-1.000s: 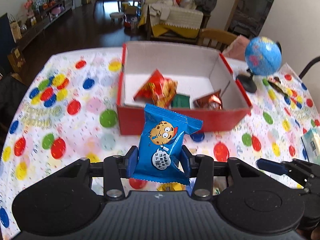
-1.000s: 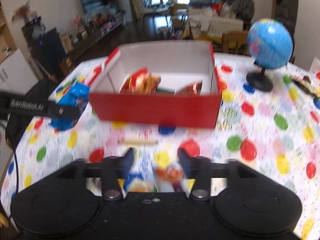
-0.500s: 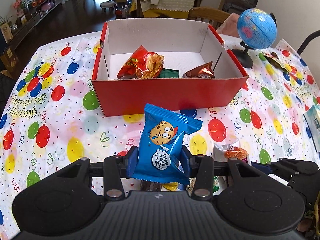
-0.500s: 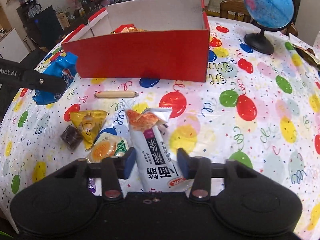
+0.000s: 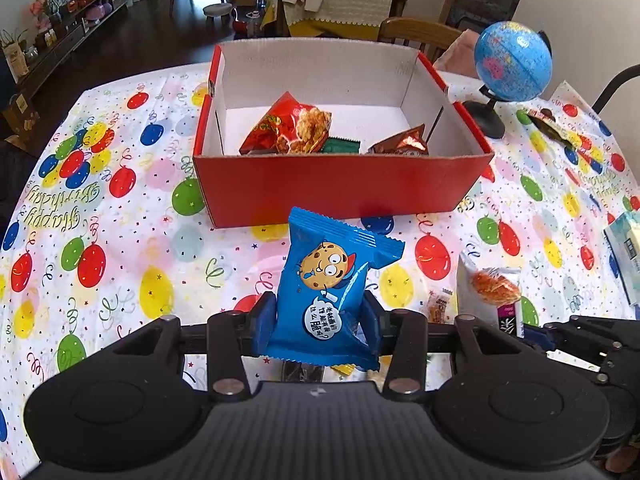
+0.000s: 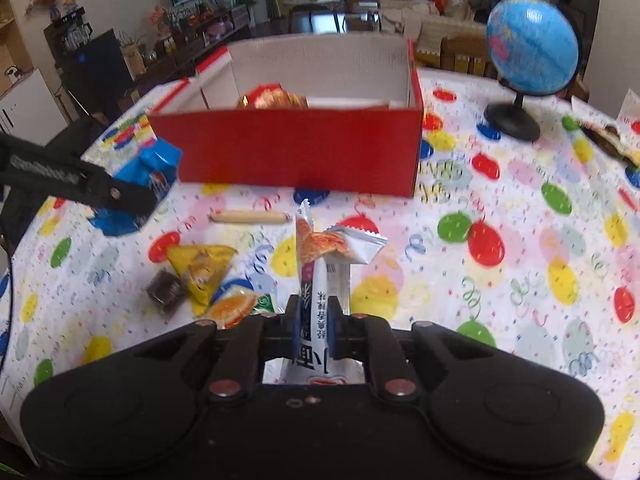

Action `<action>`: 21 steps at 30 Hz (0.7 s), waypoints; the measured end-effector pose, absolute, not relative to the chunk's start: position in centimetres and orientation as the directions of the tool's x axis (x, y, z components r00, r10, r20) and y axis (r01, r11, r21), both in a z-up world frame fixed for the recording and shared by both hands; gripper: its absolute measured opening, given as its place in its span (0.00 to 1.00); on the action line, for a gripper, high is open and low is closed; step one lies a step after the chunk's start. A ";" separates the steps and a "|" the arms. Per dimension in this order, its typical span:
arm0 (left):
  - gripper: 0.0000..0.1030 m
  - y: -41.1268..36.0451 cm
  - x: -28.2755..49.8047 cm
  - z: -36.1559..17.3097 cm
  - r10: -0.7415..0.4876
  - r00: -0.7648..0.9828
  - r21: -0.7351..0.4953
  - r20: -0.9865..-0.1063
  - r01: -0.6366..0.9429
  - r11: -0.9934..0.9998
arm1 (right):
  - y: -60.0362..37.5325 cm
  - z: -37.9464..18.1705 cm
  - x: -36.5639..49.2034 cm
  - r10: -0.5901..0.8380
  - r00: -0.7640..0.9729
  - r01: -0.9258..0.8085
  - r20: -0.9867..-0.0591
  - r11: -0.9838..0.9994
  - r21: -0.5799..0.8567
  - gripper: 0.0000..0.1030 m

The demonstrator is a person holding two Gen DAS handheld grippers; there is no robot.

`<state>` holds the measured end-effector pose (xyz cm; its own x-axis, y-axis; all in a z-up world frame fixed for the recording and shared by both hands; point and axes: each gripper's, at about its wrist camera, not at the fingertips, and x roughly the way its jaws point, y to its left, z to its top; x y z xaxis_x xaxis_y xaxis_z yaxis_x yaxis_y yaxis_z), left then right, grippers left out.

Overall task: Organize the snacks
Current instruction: 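Carry both packets over the red box and lower them inside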

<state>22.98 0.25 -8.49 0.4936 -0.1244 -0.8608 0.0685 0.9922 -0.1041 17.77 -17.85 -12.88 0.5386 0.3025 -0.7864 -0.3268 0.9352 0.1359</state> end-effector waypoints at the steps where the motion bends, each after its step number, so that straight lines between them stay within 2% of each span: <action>1: 0.43 0.3 22.8 -8.2 -0.128 0.501 -0.108 -0.856 0.068 0.992 | -17.8 -12.2 17.6 0.306 0.548 -0.330 -0.779 0.934 0.135 0.10; 11: 0.43 1.4 22.2 -3.4 -0.145 0.604 -0.123 -0.783 0.078 0.989 | -16.3 -5.6 17.1 0.312 0.654 -0.340 -0.689 0.935 0.101 0.10; 21: 0.43 2.1 23.7 0.1 -0.135 0.681 -0.107 -0.720 0.084 0.991 | -15.6 -1.7 19.7 0.323 0.723 -0.332 -0.611 0.938 0.103 0.10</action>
